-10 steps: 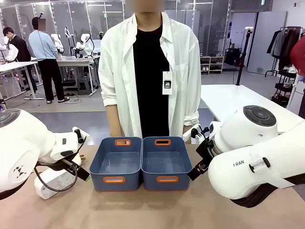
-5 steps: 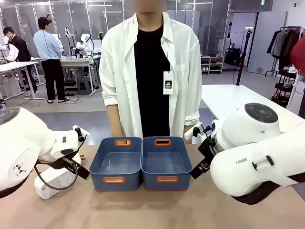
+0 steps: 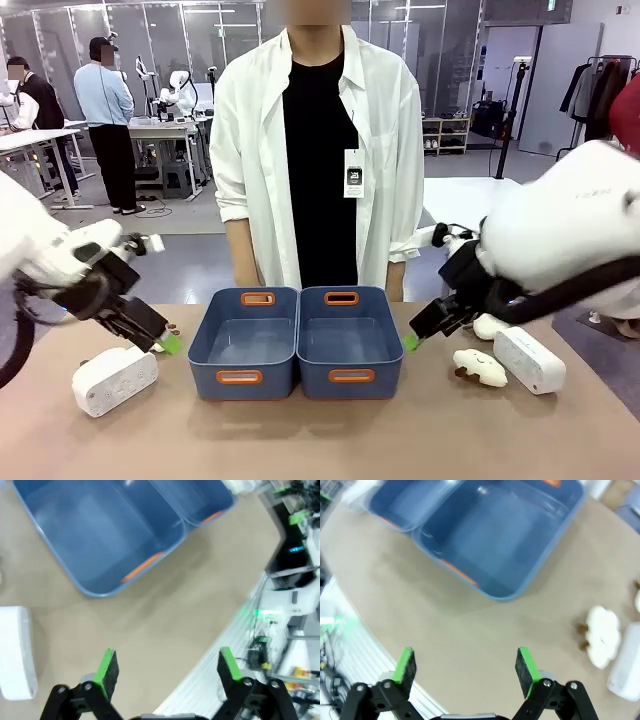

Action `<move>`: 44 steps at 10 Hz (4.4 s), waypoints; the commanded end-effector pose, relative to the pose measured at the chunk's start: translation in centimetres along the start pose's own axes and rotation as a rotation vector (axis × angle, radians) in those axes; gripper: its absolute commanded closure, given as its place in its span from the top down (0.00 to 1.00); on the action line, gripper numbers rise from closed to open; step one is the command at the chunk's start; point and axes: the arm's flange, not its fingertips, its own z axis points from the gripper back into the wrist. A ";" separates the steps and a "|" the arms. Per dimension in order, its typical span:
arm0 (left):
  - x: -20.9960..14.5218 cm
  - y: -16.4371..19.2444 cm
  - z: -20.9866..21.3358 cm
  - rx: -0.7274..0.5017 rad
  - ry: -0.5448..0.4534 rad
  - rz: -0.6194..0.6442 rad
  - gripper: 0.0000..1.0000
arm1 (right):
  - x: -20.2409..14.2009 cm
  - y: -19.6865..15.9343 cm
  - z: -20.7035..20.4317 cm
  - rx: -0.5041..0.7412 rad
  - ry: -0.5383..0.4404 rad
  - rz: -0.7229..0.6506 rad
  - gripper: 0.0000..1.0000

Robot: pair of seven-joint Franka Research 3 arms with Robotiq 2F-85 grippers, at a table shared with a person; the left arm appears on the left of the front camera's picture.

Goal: Sort the digital clocks into the basket.
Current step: Pick up the Digital clock from the table and place it into the empty Plastic storage basket.

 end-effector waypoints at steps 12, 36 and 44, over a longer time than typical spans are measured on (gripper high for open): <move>-22.0 16.2 16.6 -0.442 -0.876 0.364 1.00 | -27.2 -14.6 13.1 0.312 -0.790 -0.603 1.00; -11.0 8.5 13.0 0.252 -0.387 0.205 1.00 | -25.7 -21.7 18.8 0.321 -0.751 -0.637 1.00; -3.4 10.5 -2.4 0.655 0.137 -0.108 1.00 | -25.7 -21.7 18.8 0.321 -0.751 -0.637 1.00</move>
